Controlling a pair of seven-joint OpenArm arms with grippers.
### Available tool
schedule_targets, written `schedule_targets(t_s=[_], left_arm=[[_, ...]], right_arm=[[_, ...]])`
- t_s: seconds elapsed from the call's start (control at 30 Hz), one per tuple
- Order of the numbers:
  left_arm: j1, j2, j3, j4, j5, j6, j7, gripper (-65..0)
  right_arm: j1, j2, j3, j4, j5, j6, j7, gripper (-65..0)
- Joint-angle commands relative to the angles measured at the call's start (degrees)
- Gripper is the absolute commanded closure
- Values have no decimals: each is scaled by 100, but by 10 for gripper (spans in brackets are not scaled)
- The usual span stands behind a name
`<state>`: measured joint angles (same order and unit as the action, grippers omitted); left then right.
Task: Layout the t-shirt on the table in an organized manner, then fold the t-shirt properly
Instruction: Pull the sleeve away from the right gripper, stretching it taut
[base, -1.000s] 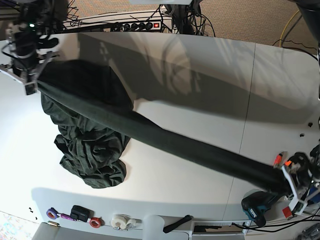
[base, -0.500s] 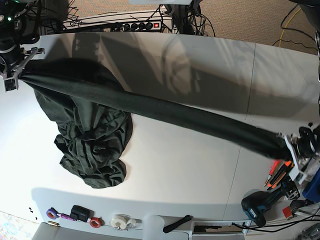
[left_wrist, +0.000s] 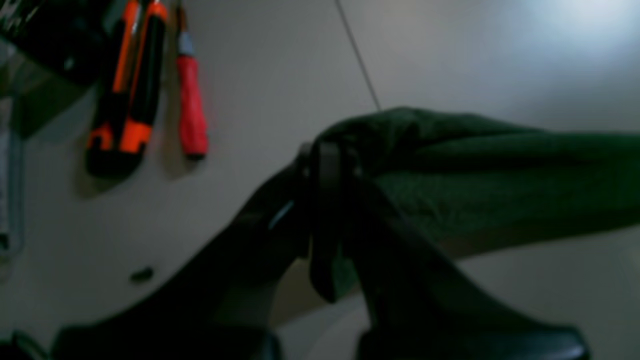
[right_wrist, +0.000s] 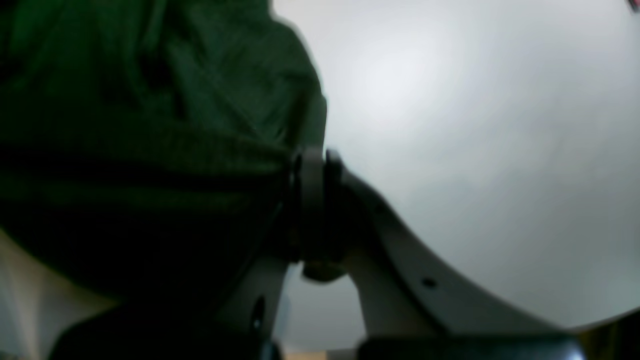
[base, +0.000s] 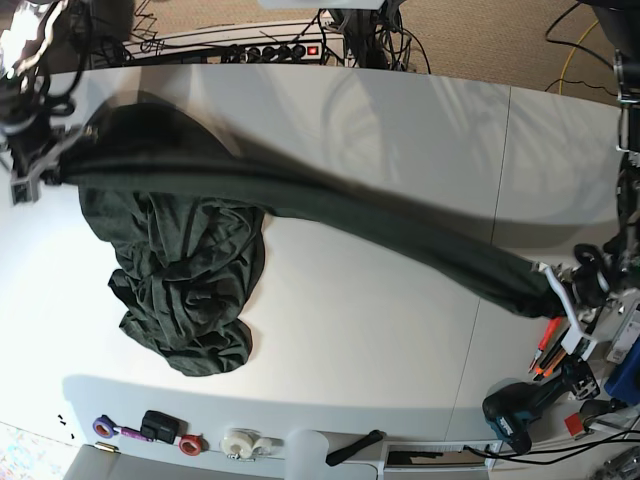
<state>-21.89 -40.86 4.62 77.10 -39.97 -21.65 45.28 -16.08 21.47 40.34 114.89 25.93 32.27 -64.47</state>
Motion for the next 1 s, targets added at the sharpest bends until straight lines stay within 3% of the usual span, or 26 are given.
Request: schedule_targets(t_s=[0.0,0.13,0.3,0.5,0.57,0.67,0.83,0.97], left_arm=[[-240,-35,-74,92,66,109,-227,0],[-494,146,-74,92,431,393,-455,0],[-872,144,-76,92,857,737,-389,0],[-883,-92,-76,92,697,802,17,0],[-758,-168,-76,92,490,629,131,0],[-487,-210,-81,92,85,328,343,0],[195,-221,-186,127,-621,-323,743,0],[765,-214,-1062,345,-1421,-678,1095,0]], right_arm=[[267,225,46,-125,-24,4,116,0],[1279,640,-184,-988,-22,7,37,0],[2468,1327,-1130,-1965,-39,-15,46,0],[3622,1941,-1923,-2551,-39,-170,-144,0],[3705,2090,-1904,-2516,173,-188,-459,0],[3526,2168,-1563,-2354,1082,-164,-811,0],[2557,2146,-616,-1672,2389,-63,-1322,0],[1707,1897,15,-1141,2826,160,-1508,0]])
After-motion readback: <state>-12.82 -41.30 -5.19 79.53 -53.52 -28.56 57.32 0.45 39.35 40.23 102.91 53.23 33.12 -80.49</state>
